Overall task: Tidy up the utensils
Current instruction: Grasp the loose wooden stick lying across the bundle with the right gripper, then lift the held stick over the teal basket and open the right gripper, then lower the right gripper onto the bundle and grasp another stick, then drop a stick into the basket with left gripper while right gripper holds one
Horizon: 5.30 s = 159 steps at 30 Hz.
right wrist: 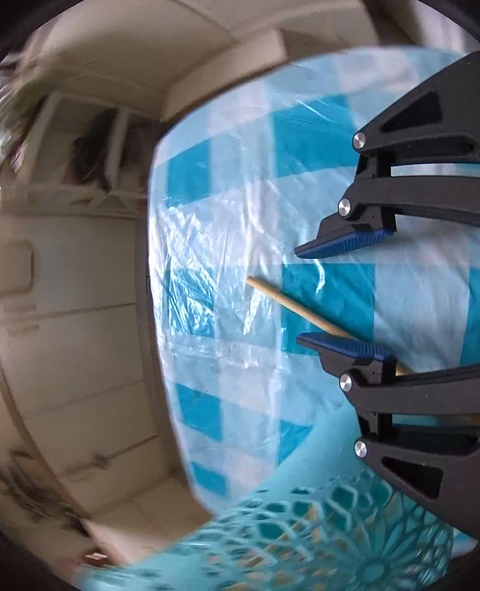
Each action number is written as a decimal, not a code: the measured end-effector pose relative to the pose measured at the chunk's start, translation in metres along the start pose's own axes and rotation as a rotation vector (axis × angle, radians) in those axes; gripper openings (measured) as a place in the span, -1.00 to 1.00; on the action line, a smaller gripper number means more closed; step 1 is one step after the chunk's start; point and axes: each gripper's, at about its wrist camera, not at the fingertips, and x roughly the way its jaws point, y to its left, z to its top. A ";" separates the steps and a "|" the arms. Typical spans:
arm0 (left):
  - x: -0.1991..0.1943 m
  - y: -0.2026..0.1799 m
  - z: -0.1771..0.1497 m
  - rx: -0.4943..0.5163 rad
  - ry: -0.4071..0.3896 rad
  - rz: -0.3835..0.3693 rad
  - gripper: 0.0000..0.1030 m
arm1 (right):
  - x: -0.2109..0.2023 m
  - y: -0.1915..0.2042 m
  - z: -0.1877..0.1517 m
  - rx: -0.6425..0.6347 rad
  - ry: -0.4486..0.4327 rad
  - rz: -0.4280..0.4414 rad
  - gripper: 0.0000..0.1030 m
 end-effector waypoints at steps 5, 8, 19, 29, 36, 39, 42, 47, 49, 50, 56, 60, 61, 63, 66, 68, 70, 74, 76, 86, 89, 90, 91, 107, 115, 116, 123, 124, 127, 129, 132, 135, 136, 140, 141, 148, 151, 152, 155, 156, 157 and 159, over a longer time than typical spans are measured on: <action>0.000 0.002 0.000 -0.001 0.000 -0.005 0.82 | -0.016 0.006 -0.024 -0.202 0.034 0.020 -0.82; 0.001 0.002 -0.001 -0.001 -0.001 -0.005 0.82 | -0.019 -0.005 -0.028 -0.217 0.104 0.085 -0.82; 0.002 0.002 0.000 0.002 0.000 -0.001 0.82 | -0.037 -0.020 -0.053 -0.011 0.094 0.164 -0.89; 0.002 0.002 -0.001 0.003 -0.001 0.000 0.82 | -0.147 -0.056 -0.066 0.340 -0.182 0.525 -0.89; 0.002 0.002 -0.001 0.003 -0.001 -0.001 0.82 | -0.246 -0.012 -0.013 0.297 -0.619 0.627 -0.89; 0.002 0.002 -0.001 0.003 -0.001 -0.001 0.82 | -0.261 0.009 0.009 0.271 -0.781 0.576 -0.89; 0.002 0.002 -0.001 0.003 -0.002 -0.002 0.82 | -0.253 0.027 0.024 0.255 -0.861 0.506 -0.89; 0.000 0.002 -0.001 -0.002 -0.005 -0.008 0.82 | -0.218 0.043 0.033 0.261 -0.855 0.377 -0.89; 0.000 0.003 -0.001 -0.003 -0.006 -0.010 0.82 | -0.197 0.044 0.030 0.255 -0.835 0.335 -0.89; 0.000 0.003 -0.001 -0.003 -0.006 -0.011 0.82 | -0.187 0.046 0.028 0.244 -0.818 0.319 -0.89; 0.000 0.002 -0.001 -0.003 -0.005 -0.010 0.82 | -0.177 0.050 -0.001 0.156 -0.728 0.301 -0.83; 0.000 0.003 -0.001 -0.004 -0.007 -0.013 0.82 | -0.205 0.038 -0.042 0.122 -0.687 0.330 -0.40; -0.002 0.004 -0.002 -0.012 -0.013 -0.016 0.82 | -0.210 0.034 -0.054 0.127 -0.672 0.330 -0.35; -0.004 0.007 -0.003 -0.035 -0.024 -0.005 0.82 | -0.214 0.027 -0.077 0.153 -0.607 0.309 -0.06; -0.011 0.013 -0.007 -0.061 -0.031 0.029 0.82 | -0.189 0.017 -0.119 0.198 -0.377 0.252 0.12; -0.015 0.015 -0.009 -0.071 -0.027 0.045 0.82 | -0.165 0.018 -0.137 0.200 -0.240 0.226 0.11; -0.021 0.015 -0.012 -0.073 -0.025 0.066 0.82 | -0.143 0.024 -0.144 0.191 -0.133 0.232 0.01; -0.036 0.018 -0.018 -0.068 -0.034 0.098 0.82 | -0.120 0.042 -0.146 0.144 -0.072 0.211 -0.16; -0.041 0.021 -0.022 -0.072 -0.030 0.109 0.82 | -0.113 0.047 -0.144 0.128 -0.060 0.196 -0.20; -0.056 0.021 -0.029 -0.072 -0.019 0.148 0.82 | -0.103 0.066 -0.135 0.016 -0.062 0.170 -0.48; -0.054 0.014 -0.027 -0.051 -0.015 0.155 0.82 | -0.102 0.070 -0.137 -0.056 -0.049 0.136 -0.90; -0.053 0.011 -0.026 -0.042 -0.012 0.157 0.82 | -0.105 0.071 -0.139 -0.093 -0.046 0.137 -0.91; -0.052 0.008 -0.025 -0.035 -0.009 0.159 0.82 | -0.108 0.070 -0.141 -0.116 -0.031 0.140 -0.92; -0.036 0.011 0.008 -0.092 -0.008 0.186 0.82 | -0.111 0.044 -0.129 0.097 0.015 0.347 -0.33; -0.038 0.033 0.001 -0.139 0.009 0.185 0.82 | -0.097 0.063 -0.117 0.027 0.027 0.277 -0.65; -0.036 0.032 0.001 -0.141 0.011 0.179 0.82 | -0.097 0.062 -0.118 0.014 0.024 0.271 -0.66; -0.029 0.012 0.002 -0.100 0.016 0.164 0.81 | -0.102 0.084 -0.125 -0.206 0.011 0.158 -0.75; -0.029 0.013 0.002 -0.099 0.020 0.163 0.81 | -0.105 0.084 -0.126 -0.224 0.025 0.161 -0.82; -0.028 0.013 0.004 -0.096 0.025 0.162 0.81 | -0.113 0.066 -0.133 -0.196 0.079 0.197 -0.88; -0.025 0.009 0.007 -0.086 0.028 0.152 0.81 | -0.121 0.048 -0.142 -0.144 0.106 0.218 -0.89; -0.013 -0.006 0.012 -0.031 0.035 0.155 0.80 | -0.136 0.026 -0.160 -0.066 0.113 0.250 -0.89; 0.004 -0.021 0.018 0.023 0.056 0.178 0.78 | -0.141 0.016 -0.167 -0.013 0.098 0.279 -0.88; 0.008 -0.023 0.019 0.031 0.063 0.187 0.74 | -0.142 0.016 -0.168 -0.008 0.092 0.281 -0.88; 0.022 -0.026 0.024 0.040 0.092 0.214 0.59 | -0.141 0.013 -0.167 0.024 0.081 0.314 -0.88; 0.025 -0.027 0.025 0.044 0.098 0.218 0.58 | -0.137 0.014 -0.166 0.029 0.079 0.319 -0.88; 0.038 -0.029 0.034 0.063 0.116 0.194 0.41 | -0.135 0.018 -0.167 0.022 0.055 0.320 -0.86; 0.042 -0.033 0.040 0.086 0.122 0.174 0.14 | -0.134 0.023 -0.166 0.012 0.034 0.321 -0.65; 0.044 -0.034 0.043 0.096 0.126 0.162 -0.13 | -0.134 0.027 -0.166 0.003 0.024 0.324 -0.58; 0.046 -0.040 0.050 0.136 0.161 0.096 -0.90 | -0.134 0.037 -0.166 -0.031 0.003 0.299 -0.43; 0.046 -0.038 0.051 0.127 0.181 0.059 -0.90 | -0.134 0.040 -0.166 -0.041 -0.001 0.294 -0.41; 0.044 -0.037 0.051 0.119 0.191 0.040 -0.91 | -0.133 0.040 -0.166 -0.039 -0.002 0.298 -0.38; 0.033 -0.031 0.050 0.077 0.199 -0.022 -0.91 | -0.133 0.038 -0.166 -0.023 0.002 0.314 -0.38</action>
